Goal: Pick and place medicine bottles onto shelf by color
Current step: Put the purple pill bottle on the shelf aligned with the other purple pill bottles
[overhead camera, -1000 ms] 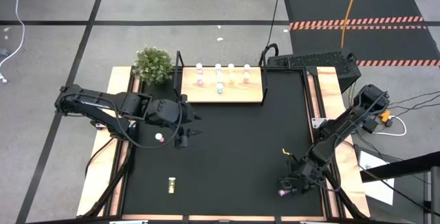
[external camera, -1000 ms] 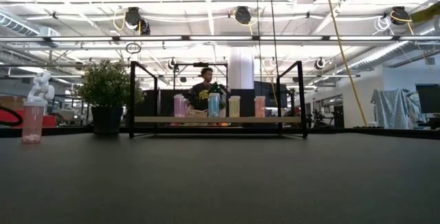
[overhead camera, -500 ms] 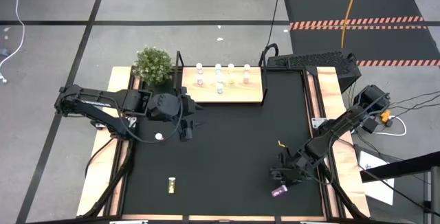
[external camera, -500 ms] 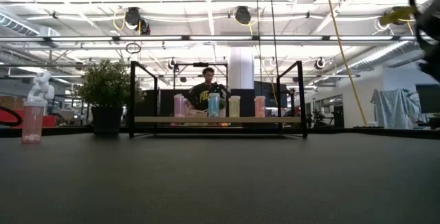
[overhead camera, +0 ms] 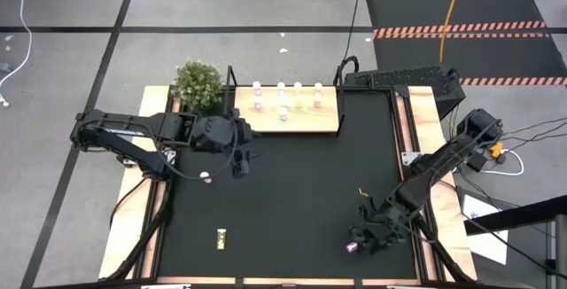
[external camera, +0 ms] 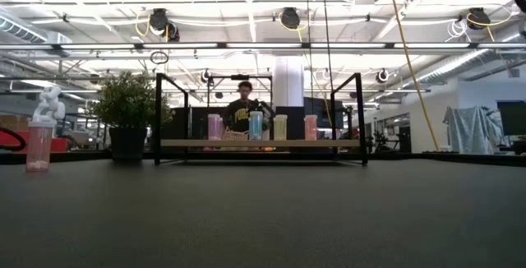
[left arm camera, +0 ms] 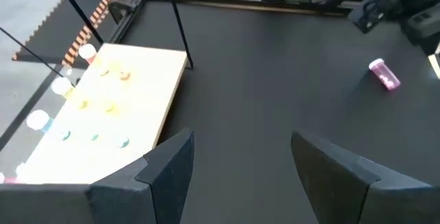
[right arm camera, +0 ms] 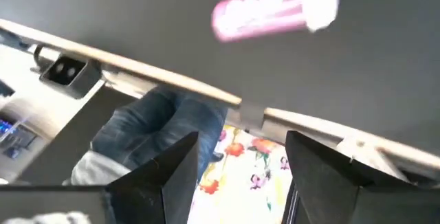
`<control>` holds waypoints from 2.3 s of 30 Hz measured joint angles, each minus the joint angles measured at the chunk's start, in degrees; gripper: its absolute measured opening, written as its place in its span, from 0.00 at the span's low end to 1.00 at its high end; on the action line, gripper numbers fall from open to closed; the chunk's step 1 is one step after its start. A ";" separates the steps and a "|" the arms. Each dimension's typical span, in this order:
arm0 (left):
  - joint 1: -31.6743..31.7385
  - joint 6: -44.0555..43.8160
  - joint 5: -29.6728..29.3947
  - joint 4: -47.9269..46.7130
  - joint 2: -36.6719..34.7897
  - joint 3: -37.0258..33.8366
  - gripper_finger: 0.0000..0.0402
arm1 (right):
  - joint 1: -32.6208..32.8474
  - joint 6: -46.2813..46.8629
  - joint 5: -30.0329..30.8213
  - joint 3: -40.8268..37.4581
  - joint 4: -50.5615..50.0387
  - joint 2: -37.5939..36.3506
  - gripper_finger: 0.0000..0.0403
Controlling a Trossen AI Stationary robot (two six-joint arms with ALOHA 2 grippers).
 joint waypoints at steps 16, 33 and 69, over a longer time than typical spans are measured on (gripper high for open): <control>-0.73 -2.21 0.08 -4.11 0.02 0.00 0.61 | -2.32 -0.61 -4.08 0.74 1.56 10.79 0.52; -0.33 -1.03 0.05 -1.27 0.02 0.01 0.61 | -6.81 -7.09 1.99 -5.70 2.91 11.31 0.52; 1.68 2.71 0.68 4.59 2.29 -0.02 0.61 | -11.99 -63.21 17.18 7.31 -13.35 -8.09 0.30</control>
